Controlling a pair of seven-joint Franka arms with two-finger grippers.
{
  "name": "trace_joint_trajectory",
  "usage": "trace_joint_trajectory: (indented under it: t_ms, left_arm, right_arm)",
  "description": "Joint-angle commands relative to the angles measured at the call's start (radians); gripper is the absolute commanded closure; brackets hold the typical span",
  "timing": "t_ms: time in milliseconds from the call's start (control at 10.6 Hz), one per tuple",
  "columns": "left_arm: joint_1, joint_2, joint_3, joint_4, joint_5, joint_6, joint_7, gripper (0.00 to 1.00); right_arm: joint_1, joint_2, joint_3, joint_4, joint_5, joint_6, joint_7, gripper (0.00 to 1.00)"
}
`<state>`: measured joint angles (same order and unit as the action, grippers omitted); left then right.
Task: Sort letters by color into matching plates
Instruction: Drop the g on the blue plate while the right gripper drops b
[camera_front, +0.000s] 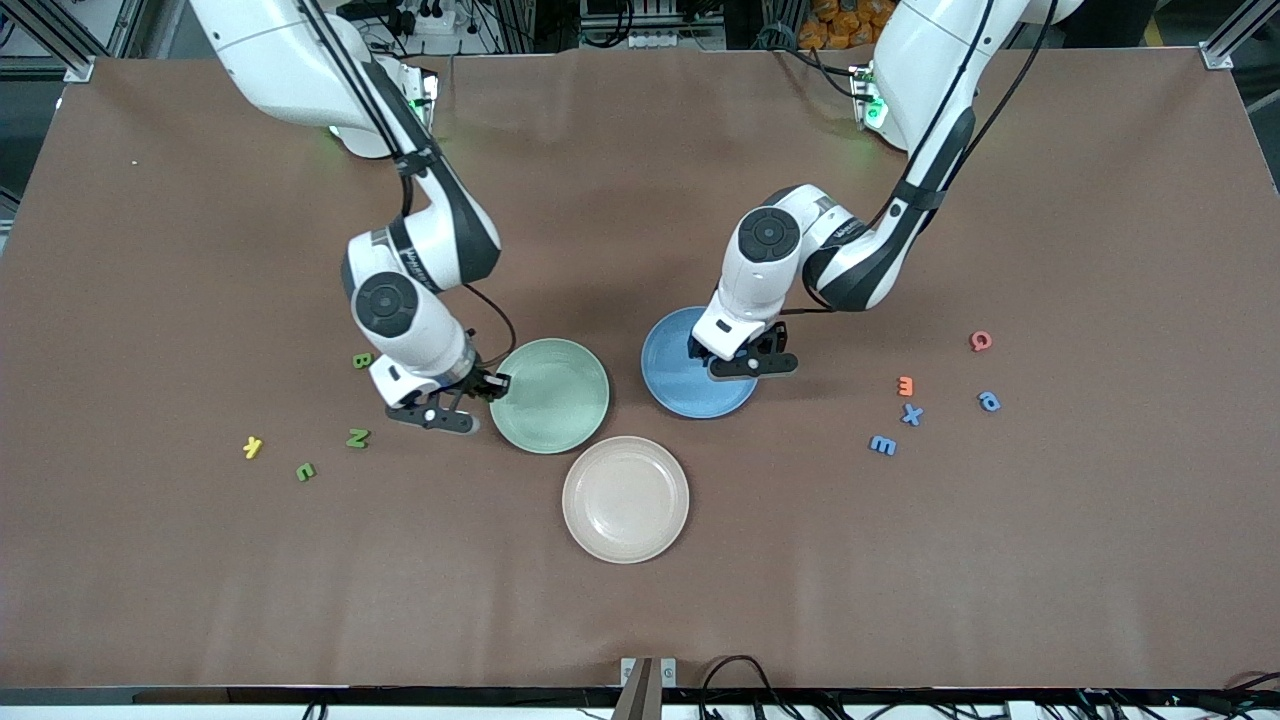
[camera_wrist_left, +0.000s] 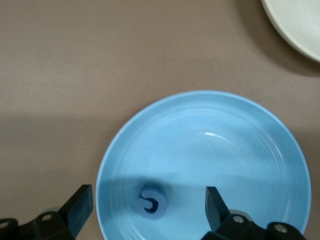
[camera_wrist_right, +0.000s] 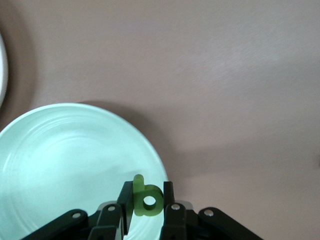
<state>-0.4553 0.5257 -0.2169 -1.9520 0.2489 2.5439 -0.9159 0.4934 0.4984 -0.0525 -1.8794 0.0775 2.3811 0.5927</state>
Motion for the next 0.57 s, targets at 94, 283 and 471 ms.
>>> trace_joint_trajectory:
  t_ms: [94, 283, 471]
  left_arm:
    - [0.076, -0.019, 0.004, 0.027, 0.033, -0.022, 0.052, 0.00]
    - [0.145, -0.030, 0.001, 0.027, 0.035, -0.022, 0.124, 0.00]
    - [0.207, -0.044, -0.002, 0.027, 0.033, -0.022, 0.196, 0.00]
  right_arm:
    - [0.080, 0.097, -0.013, 0.108, 0.007, -0.014, 0.125, 0.78]
    - [0.086, 0.095, -0.016, 0.106, -0.005, -0.016, 0.127, 0.01]
    - [0.086, 0.089, -0.035, 0.108, -0.040, -0.023, 0.112, 0.00]
